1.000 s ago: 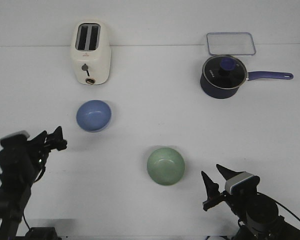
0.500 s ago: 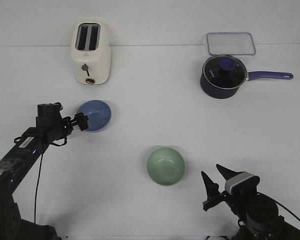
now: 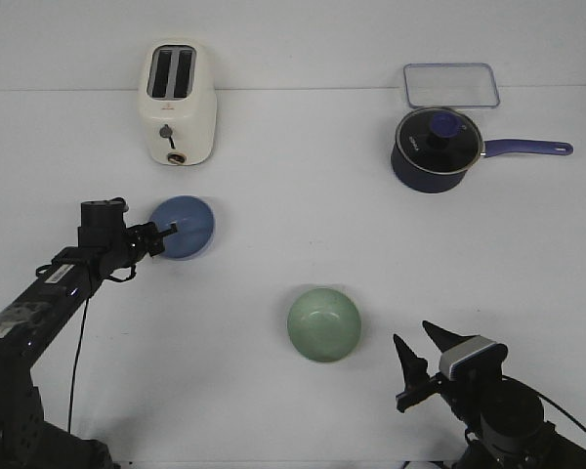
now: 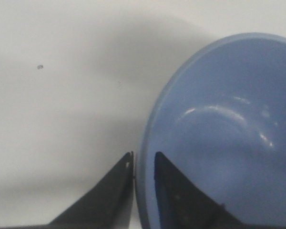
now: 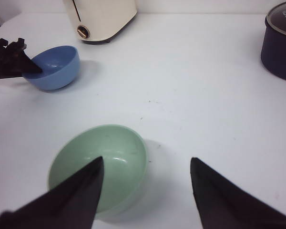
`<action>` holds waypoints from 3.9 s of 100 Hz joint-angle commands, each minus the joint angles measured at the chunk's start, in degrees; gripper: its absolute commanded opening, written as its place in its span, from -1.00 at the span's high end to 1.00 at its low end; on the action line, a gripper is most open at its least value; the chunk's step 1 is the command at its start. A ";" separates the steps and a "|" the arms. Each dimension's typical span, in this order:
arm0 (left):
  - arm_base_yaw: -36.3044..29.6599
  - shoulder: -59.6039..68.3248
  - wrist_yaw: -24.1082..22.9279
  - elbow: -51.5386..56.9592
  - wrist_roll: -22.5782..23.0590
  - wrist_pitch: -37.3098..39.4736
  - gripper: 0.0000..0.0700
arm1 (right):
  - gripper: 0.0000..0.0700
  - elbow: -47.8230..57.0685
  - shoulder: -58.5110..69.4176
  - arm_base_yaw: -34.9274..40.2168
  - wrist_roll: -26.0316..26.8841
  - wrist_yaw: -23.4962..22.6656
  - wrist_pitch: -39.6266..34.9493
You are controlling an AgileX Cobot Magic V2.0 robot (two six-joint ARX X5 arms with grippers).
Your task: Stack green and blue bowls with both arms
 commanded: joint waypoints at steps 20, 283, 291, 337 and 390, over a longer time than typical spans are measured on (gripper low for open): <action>-0.15 -3.08 3.54 1.60 1.53 -1.11 0.97 | -0.07 0.28 0.33 0.59 -0.70 0.24 0.68; -43.71 -62.90 -27.69 -22.38 -1.49 -15.76 0.96 | 0.98 0.31 0.17 0.59 -0.22 1.46 3.41; -43.74 -63.80 -27.67 -22.38 -1.51 -15.74 0.96 | 0.98 0.31 0.17 0.59 -0.22 1.46 3.96; -20.37 -77.94 -17.33 -36.04 20.57 -1.84 0.96 | 0.98 0.31 0.17 0.59 -0.22 1.46 4.04; 0.57 -92.56 -12.48 -57.24 20.59 7.72 0.96 | 0.98 0.33 0.20 0.59 -0.22 1.46 4.04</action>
